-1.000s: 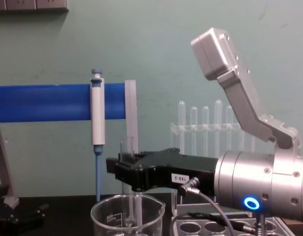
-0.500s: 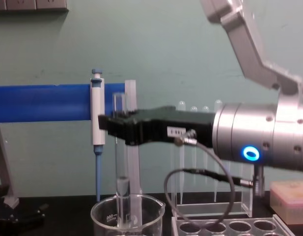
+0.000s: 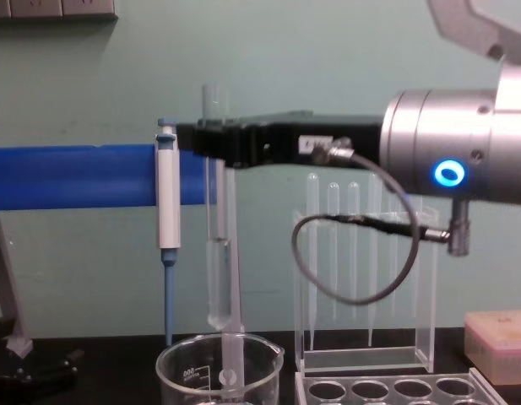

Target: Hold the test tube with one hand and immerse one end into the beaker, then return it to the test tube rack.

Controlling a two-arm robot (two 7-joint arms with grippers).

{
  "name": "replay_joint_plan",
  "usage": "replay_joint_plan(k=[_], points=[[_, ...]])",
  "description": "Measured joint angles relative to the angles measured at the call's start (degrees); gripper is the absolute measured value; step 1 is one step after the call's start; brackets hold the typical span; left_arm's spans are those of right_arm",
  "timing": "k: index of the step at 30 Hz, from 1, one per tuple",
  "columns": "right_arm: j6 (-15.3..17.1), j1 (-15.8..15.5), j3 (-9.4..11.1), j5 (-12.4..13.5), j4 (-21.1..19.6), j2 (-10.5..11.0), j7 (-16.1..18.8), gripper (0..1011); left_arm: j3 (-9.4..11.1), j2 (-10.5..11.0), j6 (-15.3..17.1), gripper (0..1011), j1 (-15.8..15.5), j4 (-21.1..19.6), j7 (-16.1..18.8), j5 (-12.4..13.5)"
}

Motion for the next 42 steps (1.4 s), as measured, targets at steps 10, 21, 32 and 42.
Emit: replay_joint_plan(k=[10,21,32,42], points=[[1.3,-2.4,3.3,3.1,-4.6,4.5,-0.9,225,0.0,0.0,0.0,1000,0.0,0.0,0.0,0.0],[0.2,-7.2,6.9,4.5,-7.8,10.6,-2.0,225,0.0,0.0,0.0,1000,0.0,0.0,0.0,0.0],[-3.9,-11.8,7.5,3.6,-7.0,11.8,-2.6,225,0.0,0.0,0.0,1000,0.0,0.0,0.0,0.0],[-4.8,-13.3,8.1,2.6,-6.6,11.5,-3.0,225,0.0,0.0,0.0,1000,0.0,0.0,0.0,0.0]])
